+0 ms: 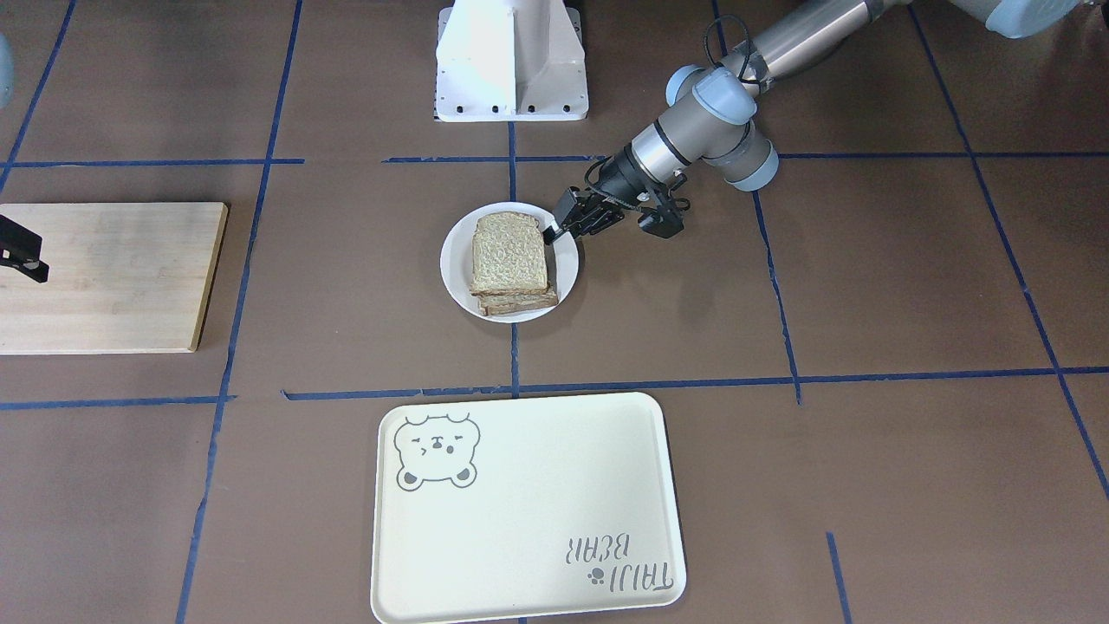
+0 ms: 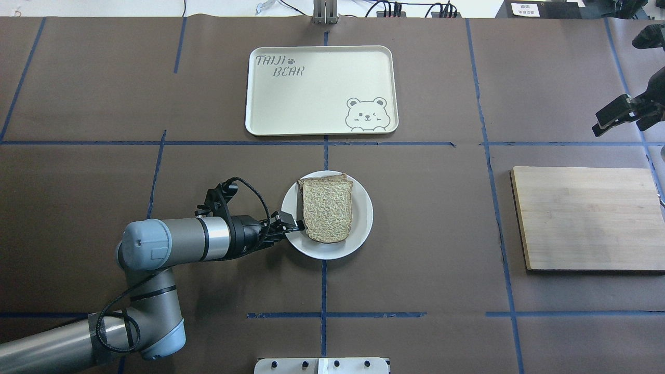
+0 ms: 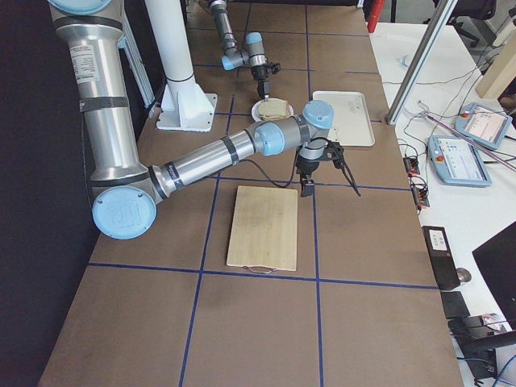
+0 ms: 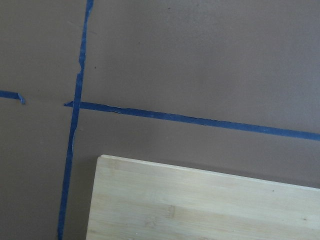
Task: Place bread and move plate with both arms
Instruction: 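Slide the plate with the left gripper farther from the robot onto the tray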
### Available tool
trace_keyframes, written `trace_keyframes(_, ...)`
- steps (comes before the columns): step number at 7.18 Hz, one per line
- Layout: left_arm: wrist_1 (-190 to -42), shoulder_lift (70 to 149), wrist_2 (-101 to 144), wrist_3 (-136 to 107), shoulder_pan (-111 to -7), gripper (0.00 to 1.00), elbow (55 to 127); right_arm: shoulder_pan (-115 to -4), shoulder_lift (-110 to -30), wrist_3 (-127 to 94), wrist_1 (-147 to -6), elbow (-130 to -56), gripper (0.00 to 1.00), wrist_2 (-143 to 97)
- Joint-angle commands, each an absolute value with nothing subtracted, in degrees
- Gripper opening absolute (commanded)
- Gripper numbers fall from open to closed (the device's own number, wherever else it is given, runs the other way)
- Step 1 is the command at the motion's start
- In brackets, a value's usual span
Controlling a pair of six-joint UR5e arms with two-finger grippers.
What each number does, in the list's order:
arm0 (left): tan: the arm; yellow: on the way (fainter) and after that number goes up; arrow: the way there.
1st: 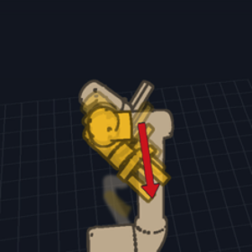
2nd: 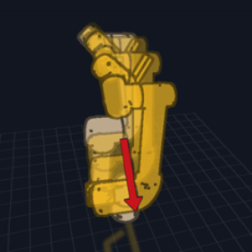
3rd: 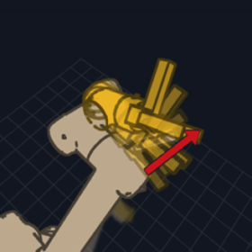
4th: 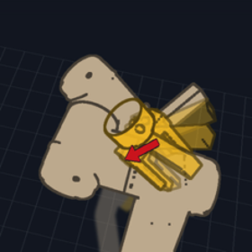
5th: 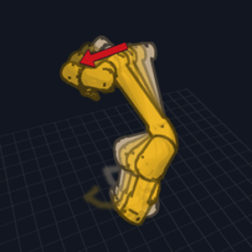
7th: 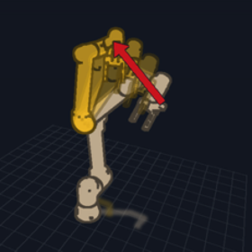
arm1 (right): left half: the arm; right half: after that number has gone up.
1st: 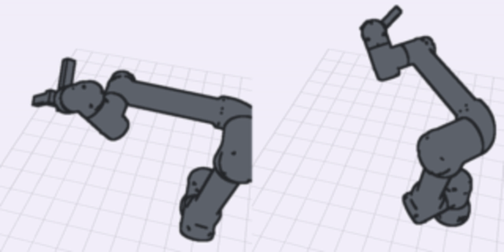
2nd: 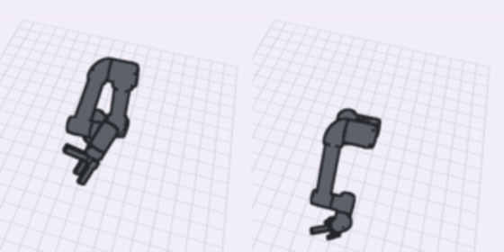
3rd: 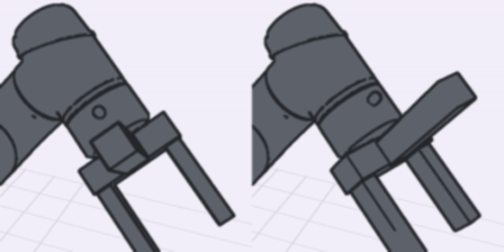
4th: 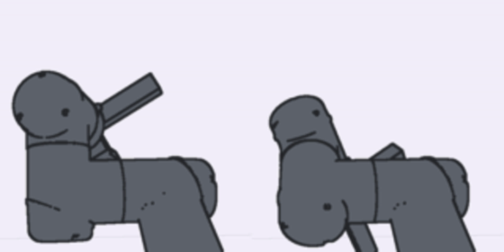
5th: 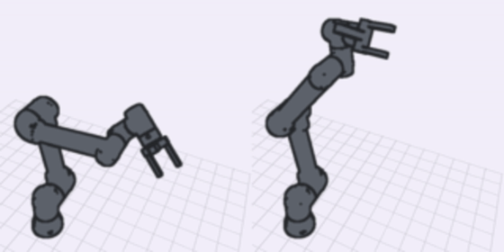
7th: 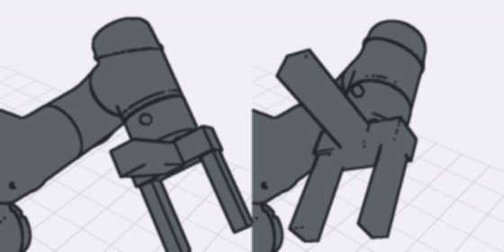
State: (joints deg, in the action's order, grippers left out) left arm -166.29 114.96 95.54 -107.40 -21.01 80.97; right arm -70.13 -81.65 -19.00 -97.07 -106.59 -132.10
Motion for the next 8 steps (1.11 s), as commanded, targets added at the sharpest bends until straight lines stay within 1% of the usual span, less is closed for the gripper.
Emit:
trace_keyframes(1,-166.3,115.4,95.5,-107.6,-21.0,0.22,80.9,-70.1,-81.7,-19.0,-97.1,-106.6,1.00,-132.1)
trace_keyframes(3,-166.2,115.8,95.6,-107.6,-21.0,0.10,81.1,-70.1,-81.7,-19.0,-97.1,-106.5,1.00,-132.1)
trace_keyframes(4,-166.3,115.8,95.6,-107.6,-21.1,0.08,81.2,-70.1,-81.7,-19.0,-97.1,-106.6,1.00,-132.1)
trace_keyframes(8,-167.2,116.9,95.5,-108.2,-22.7,0.05,82.9,-70.4,-81.7,-19.1,-97.0,-106.7,1.00,-132.0)
